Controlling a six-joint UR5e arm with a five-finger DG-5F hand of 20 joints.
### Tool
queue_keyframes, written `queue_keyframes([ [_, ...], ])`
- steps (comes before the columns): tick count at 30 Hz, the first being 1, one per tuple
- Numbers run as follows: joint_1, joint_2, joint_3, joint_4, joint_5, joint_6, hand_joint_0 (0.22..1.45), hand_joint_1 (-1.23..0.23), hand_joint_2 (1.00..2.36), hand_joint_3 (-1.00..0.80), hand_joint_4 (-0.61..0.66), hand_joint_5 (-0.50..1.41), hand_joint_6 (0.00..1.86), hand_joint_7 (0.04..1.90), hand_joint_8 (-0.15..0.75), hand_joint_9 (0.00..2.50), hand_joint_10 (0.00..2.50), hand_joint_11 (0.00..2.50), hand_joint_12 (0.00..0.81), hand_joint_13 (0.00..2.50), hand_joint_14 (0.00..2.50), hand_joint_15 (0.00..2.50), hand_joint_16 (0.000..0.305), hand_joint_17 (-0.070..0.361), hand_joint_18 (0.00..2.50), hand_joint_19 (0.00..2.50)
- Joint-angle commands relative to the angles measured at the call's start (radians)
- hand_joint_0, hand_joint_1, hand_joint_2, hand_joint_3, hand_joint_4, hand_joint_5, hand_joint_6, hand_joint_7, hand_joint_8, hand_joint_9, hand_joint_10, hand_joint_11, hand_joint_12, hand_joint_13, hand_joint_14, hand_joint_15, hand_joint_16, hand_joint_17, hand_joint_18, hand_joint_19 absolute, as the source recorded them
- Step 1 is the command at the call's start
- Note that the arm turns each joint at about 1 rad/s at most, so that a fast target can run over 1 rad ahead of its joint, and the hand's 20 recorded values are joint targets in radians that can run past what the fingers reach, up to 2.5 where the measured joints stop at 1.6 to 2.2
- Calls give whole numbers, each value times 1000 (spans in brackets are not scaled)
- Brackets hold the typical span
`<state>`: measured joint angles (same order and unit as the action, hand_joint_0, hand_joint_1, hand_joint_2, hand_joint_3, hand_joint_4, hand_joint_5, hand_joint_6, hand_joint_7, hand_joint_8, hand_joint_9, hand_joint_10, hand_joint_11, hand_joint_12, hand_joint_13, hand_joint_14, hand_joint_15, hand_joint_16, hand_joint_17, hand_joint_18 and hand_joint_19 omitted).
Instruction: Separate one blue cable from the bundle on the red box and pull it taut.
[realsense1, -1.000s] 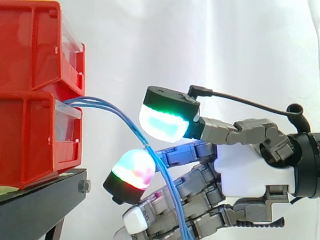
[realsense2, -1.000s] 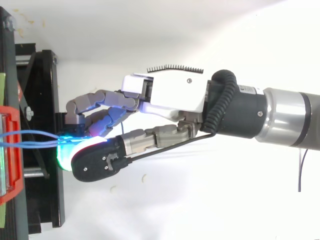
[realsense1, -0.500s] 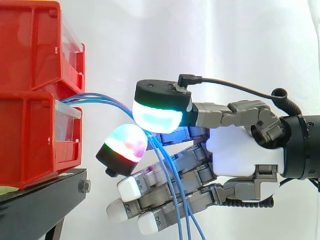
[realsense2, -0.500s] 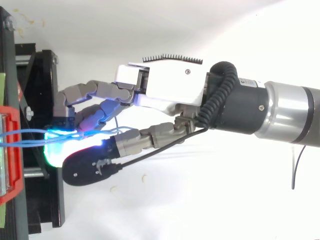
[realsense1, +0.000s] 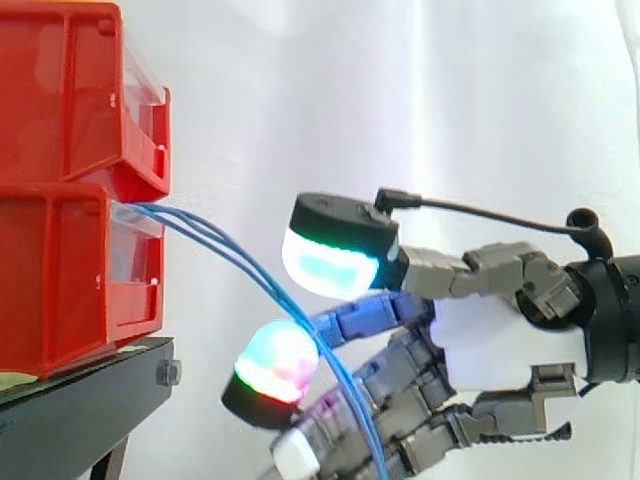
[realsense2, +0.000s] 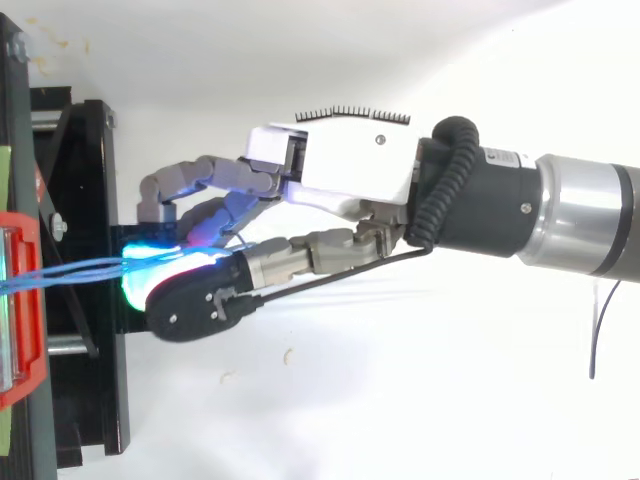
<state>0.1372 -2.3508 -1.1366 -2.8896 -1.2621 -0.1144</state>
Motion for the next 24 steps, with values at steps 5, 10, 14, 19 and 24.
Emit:
queue_keyframes([
  [5,-16,1,0,-53,1,-18,515,-420,1000,-500,250,-95,502,1214,345,866,9,363,408,670,8,257,54,122,681,353],
  [10,-19,1,26,-56,3,-21,541,-509,1002,-471,247,-90,502,1220,350,876,9,369,402,699,8,276,52,117,688,365],
  [14,-18,1,38,-53,3,-24,591,-493,1010,-362,133,-80,503,1225,321,911,10,367,384,704,9,283,49,111,680,386],
  [19,-16,1,67,-57,3,-34,606,-580,1014,-238,169,-79,503,1231,337,922,9,360,398,721,8,285,52,116,708,375],
  [24,-11,1,78,-94,1,-44,616,-714,1011,-172,194,-75,502,1276,359,932,11,370,418,748,8,278,55,124,758,348],
])
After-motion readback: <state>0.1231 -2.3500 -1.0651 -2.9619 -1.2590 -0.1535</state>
